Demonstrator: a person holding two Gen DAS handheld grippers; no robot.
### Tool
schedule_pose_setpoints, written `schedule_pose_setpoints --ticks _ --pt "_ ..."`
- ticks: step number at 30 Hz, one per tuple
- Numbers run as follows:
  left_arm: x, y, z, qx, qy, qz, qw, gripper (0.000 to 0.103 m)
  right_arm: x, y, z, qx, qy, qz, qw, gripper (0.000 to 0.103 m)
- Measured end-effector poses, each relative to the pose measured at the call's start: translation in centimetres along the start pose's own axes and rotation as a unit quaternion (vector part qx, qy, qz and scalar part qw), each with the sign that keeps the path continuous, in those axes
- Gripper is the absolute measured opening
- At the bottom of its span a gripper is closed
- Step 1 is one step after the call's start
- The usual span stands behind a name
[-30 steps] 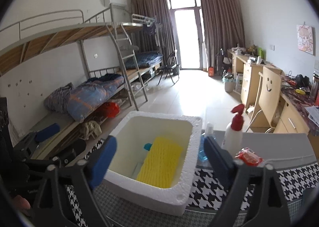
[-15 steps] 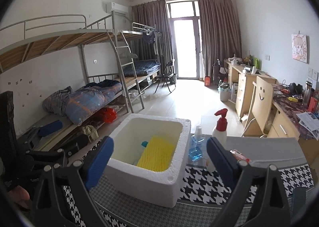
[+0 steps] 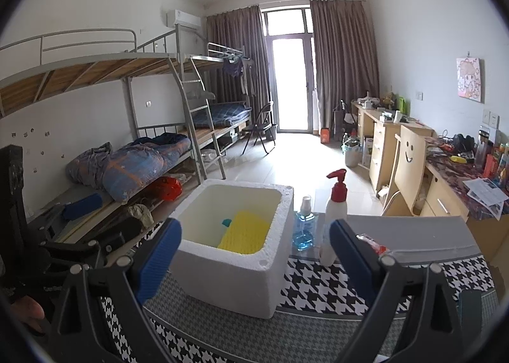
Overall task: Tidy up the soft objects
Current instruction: 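Withdraw both tools from the foam box back over the table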
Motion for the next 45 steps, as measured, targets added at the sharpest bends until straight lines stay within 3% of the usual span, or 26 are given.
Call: schedule_pose_setpoints --ticks 27,45 --pt "2.6 -2.7 -1.5 0.016 0.002 -0.038 0.9992 0.102 0.6 -4.0 -2.3 0.030 -0.007 -0.020 0.999 0.096" --pt "3.2 -2.7 -4.3 0.025 -0.013 -0.042 0.9987 0.102 1.2 -6.4 -5.4 0.043 -0.003 -0.037 0.998 0.096"
Point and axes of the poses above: each gripper's, at about its wrist camera, not at the fingertips, and y roughly the way its jaws point, x to its right, z to its top, the point moved 3 cm from there along y, roughly the way its jaws point, and after that the axes turned 12 degrees about z, right-handed, at the moved point
